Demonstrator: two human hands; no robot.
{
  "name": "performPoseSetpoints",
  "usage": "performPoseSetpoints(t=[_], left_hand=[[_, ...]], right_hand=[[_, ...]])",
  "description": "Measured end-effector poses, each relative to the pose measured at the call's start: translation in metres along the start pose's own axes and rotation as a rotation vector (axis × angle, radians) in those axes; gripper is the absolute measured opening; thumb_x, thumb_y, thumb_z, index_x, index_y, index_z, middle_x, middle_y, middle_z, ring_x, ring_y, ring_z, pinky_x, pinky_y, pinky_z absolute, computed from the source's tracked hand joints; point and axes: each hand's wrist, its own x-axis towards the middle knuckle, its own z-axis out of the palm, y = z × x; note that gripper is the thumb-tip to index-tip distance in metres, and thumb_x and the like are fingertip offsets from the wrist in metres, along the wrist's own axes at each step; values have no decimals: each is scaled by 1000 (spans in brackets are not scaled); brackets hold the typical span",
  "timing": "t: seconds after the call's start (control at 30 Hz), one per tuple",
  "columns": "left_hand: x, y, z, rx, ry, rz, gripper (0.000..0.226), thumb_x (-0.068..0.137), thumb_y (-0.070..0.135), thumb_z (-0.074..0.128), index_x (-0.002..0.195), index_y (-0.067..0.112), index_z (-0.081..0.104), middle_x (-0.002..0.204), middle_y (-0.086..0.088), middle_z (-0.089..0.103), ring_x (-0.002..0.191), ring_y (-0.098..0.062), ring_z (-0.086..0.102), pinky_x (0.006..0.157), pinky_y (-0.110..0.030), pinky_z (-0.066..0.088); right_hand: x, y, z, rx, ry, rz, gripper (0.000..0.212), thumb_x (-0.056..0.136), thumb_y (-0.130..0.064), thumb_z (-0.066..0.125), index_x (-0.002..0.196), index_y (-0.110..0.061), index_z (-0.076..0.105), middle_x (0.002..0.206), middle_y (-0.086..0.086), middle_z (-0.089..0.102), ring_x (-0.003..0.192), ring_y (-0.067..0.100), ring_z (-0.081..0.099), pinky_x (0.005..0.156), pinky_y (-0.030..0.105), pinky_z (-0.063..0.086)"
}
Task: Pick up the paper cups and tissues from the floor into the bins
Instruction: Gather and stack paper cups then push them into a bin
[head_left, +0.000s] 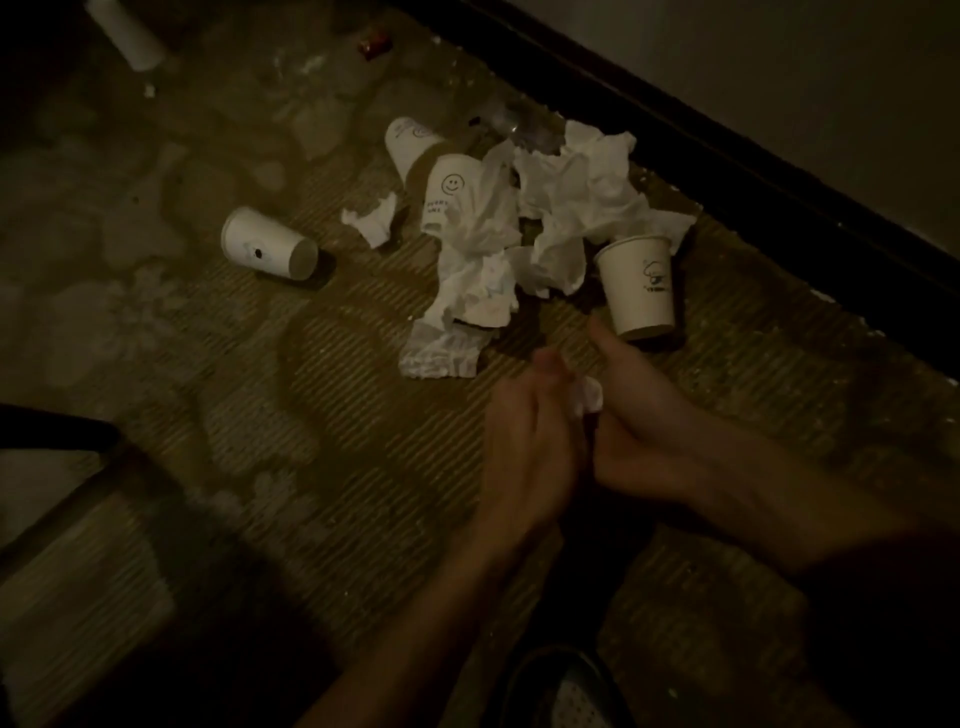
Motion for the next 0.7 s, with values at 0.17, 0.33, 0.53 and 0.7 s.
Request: performPoseSetpoints(t=[0.17, 0.33, 0.53, 0.7], left_hand=[[5, -19, -1, 941, -202, 192, 48, 97, 38, 16, 130, 25, 49, 136, 2, 44, 127, -18, 33, 103, -38, 27], [11, -23, -12, 578, -160, 170, 50, 101, 41, 24, 144, 20, 39, 140, 4, 41, 130, -10, 32, 110, -30, 24], [90, -23, -53, 586, 202, 66, 52, 102, 52, 32, 146, 25, 40, 145, -6, 43, 132, -20, 33, 101, -28, 20], [132, -37, -55, 623, -58, -63, 73, 98, 61, 36, 156, 19, 20, 159, -13, 27, 144, -34, 24, 116, -55, 20]], right_hand=[[9, 8, -1, -64, 200, -65, 63, 93, -65, 44, 93, -11, 76, 96, 12, 76, 87, 25, 72, 67, 32, 52], [17, 6, -1, -68, 298, -69, 57, 100, -55, 36, 74, -10, 59, 48, 4, 60, 35, 11, 54, 36, 14, 41], [29, -12, -6, -66, 233, -64, 69, 99, -61, 25, 49, -15, 36, 43, -1, 32, 47, 11, 23, 47, 20, 18], [38, -10, -9, -70, 223, -51, 73, 99, -62, 28, 44, -16, 37, 43, -2, 31, 53, 11, 18, 69, 33, -1]])
